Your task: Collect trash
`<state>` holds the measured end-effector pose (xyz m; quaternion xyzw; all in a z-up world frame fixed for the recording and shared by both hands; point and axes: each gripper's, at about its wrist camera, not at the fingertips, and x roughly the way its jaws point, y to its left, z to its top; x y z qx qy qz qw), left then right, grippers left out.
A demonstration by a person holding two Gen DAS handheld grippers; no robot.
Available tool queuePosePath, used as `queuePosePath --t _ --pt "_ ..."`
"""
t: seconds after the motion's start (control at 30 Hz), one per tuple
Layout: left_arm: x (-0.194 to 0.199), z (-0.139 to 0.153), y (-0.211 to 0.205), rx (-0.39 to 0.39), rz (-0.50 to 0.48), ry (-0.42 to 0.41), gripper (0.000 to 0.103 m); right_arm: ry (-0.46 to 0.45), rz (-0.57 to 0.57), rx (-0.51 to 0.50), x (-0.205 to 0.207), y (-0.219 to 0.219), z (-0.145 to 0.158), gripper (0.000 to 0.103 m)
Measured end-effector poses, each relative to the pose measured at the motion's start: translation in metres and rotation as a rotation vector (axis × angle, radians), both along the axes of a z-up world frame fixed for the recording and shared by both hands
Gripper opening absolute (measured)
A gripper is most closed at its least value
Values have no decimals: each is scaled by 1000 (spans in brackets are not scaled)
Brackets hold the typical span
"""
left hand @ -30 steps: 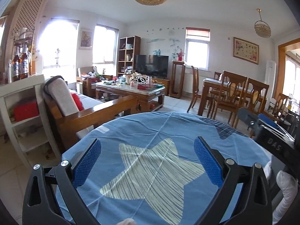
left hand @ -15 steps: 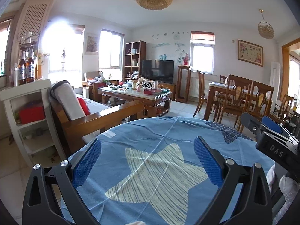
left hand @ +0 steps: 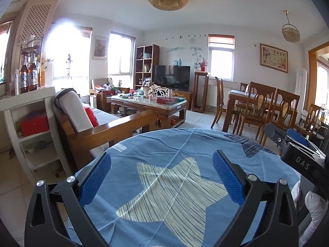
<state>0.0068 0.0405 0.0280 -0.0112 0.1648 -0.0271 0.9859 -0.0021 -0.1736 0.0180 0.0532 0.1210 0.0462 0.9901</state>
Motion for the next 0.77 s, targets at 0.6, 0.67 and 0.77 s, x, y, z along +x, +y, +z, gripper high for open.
queuePosePath --t 0.6,0.67,0.77 --pt "0 -4 -3 8 15 7 98 4 0 11 0 0 1 98" --pt "0 -4 -3 7 9 9 98 5 0 12 0 0 0 98" --pt "-1 -4 -3 9 8 10 98 9 0 13 0 0 0 98"
